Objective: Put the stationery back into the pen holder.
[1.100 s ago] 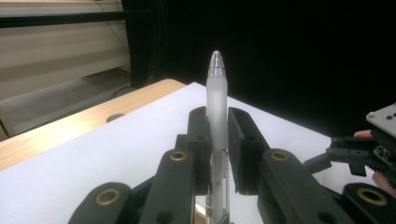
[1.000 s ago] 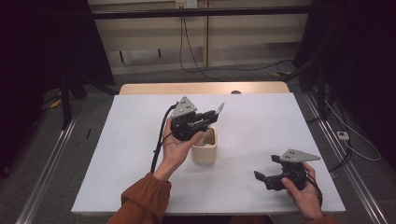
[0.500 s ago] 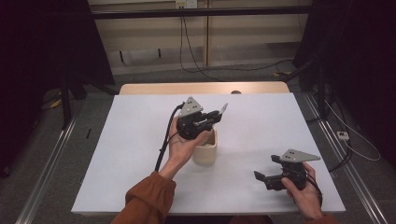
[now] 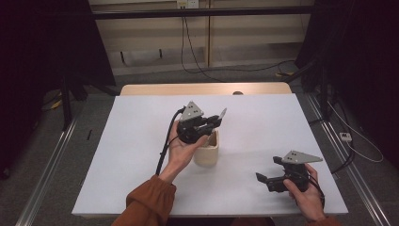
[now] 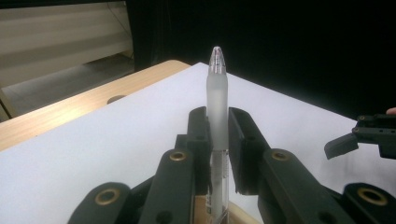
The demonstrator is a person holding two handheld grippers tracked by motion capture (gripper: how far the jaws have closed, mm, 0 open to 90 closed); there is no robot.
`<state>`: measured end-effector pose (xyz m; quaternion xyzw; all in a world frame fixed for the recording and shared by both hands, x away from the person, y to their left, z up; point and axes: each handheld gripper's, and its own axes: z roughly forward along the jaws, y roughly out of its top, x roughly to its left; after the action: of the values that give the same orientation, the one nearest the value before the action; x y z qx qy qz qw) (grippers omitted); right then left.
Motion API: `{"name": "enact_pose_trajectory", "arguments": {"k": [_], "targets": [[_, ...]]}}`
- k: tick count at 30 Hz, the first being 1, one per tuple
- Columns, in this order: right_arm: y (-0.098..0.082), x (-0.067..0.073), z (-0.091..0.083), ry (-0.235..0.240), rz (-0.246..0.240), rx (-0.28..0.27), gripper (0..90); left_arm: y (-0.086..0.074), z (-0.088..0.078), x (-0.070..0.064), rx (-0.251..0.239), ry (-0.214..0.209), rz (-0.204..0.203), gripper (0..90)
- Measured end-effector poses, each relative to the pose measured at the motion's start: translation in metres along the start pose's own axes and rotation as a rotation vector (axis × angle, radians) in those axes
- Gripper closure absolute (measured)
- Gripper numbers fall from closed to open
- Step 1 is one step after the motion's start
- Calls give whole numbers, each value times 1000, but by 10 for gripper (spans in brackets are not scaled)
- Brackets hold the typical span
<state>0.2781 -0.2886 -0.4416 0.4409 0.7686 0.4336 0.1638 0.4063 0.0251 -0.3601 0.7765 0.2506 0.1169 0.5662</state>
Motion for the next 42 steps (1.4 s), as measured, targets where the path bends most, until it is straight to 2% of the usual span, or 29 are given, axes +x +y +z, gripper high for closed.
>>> {"name": "enact_pose_trajectory", "arguments": {"k": [20, 27, 37, 42], "targets": [[0, 0, 0, 2, 0, -1, 53, -17, -1, 5, 94, 12, -4, 799], [0, 0, 0, 2, 2, -1, 53, -19, -4, 3, 104, 2, -8, 795], [0, 0, 0, 0, 0, 0, 53, -23, -7, 5, 98, 14, -20, 773], [0, 0, 0, 2, 2, 0, 53, -24, -7, 5, 109, 9, -20, 715]]}}
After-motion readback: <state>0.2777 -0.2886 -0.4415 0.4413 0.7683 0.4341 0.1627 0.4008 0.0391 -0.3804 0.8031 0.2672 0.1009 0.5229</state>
